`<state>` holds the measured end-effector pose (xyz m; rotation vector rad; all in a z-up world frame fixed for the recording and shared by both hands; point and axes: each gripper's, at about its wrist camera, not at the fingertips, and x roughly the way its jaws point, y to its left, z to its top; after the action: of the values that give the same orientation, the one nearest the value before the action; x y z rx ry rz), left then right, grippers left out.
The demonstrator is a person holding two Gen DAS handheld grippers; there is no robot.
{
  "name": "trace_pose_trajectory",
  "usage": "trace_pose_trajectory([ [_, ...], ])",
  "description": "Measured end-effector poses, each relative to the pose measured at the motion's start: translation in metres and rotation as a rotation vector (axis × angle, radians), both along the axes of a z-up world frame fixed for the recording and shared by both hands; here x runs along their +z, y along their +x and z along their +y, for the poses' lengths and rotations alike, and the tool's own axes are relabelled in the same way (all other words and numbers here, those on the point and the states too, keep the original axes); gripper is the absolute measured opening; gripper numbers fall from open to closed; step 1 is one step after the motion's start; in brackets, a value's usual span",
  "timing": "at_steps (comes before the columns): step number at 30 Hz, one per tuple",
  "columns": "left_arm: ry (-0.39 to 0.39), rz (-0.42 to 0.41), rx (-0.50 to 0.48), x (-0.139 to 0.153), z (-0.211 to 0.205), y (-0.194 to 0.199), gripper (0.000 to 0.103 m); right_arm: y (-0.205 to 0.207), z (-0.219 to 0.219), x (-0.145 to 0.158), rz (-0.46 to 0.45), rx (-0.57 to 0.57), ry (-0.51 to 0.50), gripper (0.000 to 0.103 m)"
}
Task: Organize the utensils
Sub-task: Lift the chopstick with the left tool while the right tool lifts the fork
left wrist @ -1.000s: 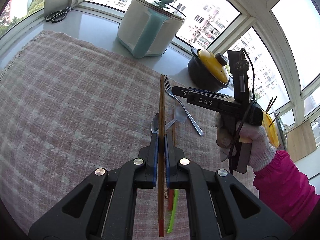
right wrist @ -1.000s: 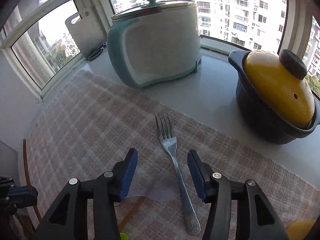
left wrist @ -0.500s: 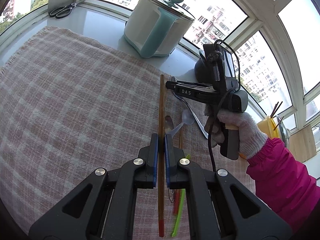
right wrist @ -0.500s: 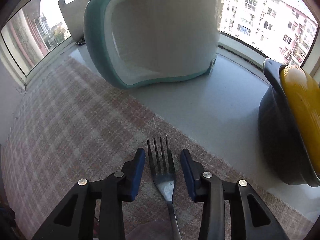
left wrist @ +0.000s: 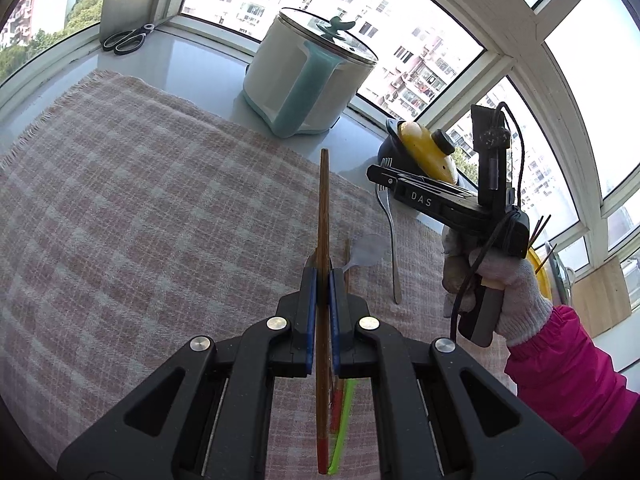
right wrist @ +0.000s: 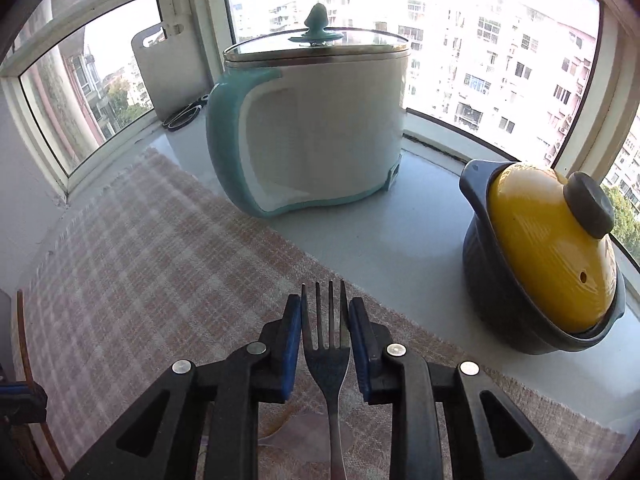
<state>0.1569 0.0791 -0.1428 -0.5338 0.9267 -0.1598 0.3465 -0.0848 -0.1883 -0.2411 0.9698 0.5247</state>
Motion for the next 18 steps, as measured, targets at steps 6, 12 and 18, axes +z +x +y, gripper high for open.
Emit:
trace_pose_trajectory([
  [6,0.009,-0.045,-0.012,0.019,-0.016,-0.006,0.004,-0.029,-0.04,0.041,-0.081,-0.045,0.09,0.022],
  [12,0.018,-0.078,-0.035,0.032,-0.038,-0.009,0.004,-0.06,-0.07,0.071,-0.158,-0.065,0.128,0.022],
  [18,0.021,-0.1,-0.053,0.041,-0.061,-0.01,0.004,-0.085,-0.094,0.089,-0.219,-0.081,0.124,0.022],
])
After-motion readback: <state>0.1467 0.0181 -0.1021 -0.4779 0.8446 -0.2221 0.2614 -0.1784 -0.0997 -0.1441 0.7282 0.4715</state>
